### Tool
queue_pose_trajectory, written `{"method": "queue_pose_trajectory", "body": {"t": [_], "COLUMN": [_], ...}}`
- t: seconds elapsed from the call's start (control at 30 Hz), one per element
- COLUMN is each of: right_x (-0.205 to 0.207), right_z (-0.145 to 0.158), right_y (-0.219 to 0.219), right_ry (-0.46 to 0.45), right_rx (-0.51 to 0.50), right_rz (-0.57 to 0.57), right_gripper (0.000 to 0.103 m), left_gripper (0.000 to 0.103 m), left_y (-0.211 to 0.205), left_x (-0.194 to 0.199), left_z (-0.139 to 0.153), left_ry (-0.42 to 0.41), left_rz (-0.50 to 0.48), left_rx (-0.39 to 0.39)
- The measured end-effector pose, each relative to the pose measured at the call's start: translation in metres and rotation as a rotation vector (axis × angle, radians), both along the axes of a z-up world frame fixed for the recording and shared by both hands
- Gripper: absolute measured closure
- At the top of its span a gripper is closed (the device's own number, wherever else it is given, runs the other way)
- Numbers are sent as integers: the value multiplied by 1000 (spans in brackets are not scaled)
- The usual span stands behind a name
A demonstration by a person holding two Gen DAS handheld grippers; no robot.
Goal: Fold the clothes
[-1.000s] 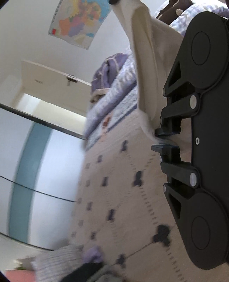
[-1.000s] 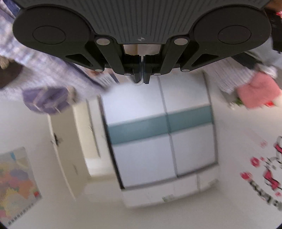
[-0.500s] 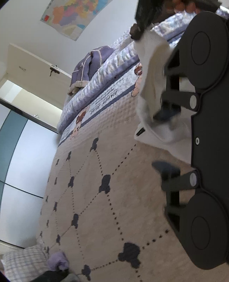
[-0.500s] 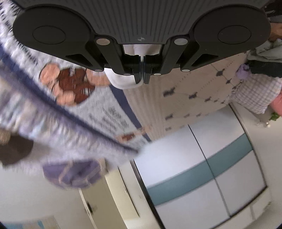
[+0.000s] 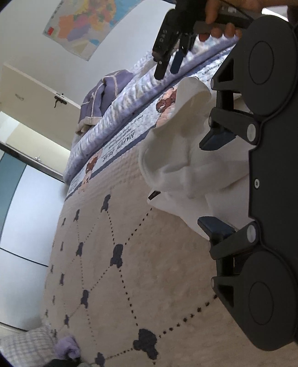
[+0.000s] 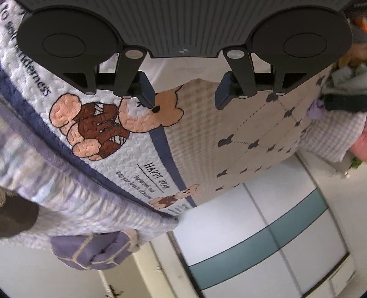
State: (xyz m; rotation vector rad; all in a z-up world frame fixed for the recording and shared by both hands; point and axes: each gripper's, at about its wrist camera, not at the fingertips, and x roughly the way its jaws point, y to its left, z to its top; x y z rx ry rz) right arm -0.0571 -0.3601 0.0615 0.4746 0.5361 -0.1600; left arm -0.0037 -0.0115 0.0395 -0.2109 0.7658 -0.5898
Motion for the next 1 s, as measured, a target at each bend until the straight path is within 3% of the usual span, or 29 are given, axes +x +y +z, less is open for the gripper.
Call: {"method": "queue_pose_trajectory", "body": {"t": [0.03, 0.1, 0.17, 0.33, 0.47, 0.57, 0.7, 0.87, 1.0], "right_x": [-2, -4, -9, -18, -24, -25, -27, -45, -55], "right_z": [1, 1, -1, -8, -16, -24, -39, -47, -48], "right_y": [3, 10, 17, 40, 66, 84, 103, 121, 130], "right_ry": [9, 35, 58, 98, 154, 135, 151, 151, 133], "right_rx": [-27, -80, -129, -317, -522, -710, -923, -1071, -1102], "right_rz": [40, 136, 224, 400, 527, 555, 632, 729, 765], "right_gripper": [28, 23, 23, 23, 23, 26, 41, 42, 42], "left_gripper": [47, 60, 81, 96, 99, 99, 99, 99, 99], "left_y": [-1, -3, -4, -4, -3, -3, -3, 0, 2], "left_x": [-2, -5, -5, -5, -9, -16, -29, -45, -53], "left_z": [0, 1, 2, 6, 11, 17, 29, 43, 51], "left_ry": [-11, -35, -56, -76, -111, -132, -173, -222, -223], "left_rz": [7, 22, 42, 72, 109, 129, 138, 155, 171], "left_rx": [7, 21, 41, 50, 52, 53, 80, 111, 119]}}
